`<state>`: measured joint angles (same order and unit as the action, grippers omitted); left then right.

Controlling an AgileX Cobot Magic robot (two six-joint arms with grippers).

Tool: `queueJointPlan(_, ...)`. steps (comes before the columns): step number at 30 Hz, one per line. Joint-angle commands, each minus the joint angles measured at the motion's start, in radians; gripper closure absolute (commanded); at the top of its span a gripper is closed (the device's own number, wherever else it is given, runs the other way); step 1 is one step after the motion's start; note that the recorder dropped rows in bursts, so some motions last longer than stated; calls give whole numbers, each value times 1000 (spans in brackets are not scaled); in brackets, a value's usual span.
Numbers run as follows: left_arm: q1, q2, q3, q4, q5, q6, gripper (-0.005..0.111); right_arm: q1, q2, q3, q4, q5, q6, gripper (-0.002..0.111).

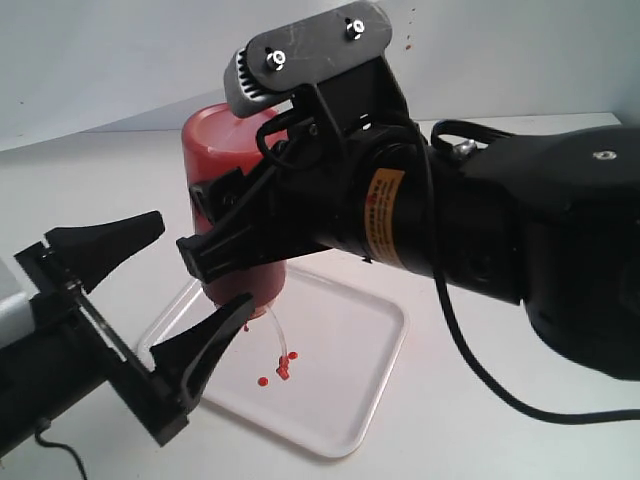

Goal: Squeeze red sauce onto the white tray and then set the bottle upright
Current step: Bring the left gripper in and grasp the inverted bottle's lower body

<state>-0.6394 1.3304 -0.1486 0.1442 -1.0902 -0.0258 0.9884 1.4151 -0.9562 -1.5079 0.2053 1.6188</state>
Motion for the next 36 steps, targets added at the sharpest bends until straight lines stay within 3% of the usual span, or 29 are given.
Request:
queueJointPlan(1, -5, 92, -57, -3, -39, -7, 10, -3, -11, -12, -18, 8, 4, 108)
queueJointPlan(7, -5, 103, -100, -33, -31, -58, 10, -3, -11, -12, -18, 12, 4, 108)
queueJointPlan(19, -5, 103, -206, -14, 110, -71, 11, -3, -11, -12, -49, 46, 6, 108)
queueJointPlan(28, -5, 103, -211, -14, 127, -82, 12, -3, -11, -12, -77, 50, 6, 108)
queueJointPlan(30, -5, 103, -211, -14, 127, -82, 22, -3, -11, -12, -78, 50, 6, 108)
queueJointPlan(36, -5, 103, -211, 56, 127, -89, 74, -3, -11, -12, -78, 50, 6, 108)
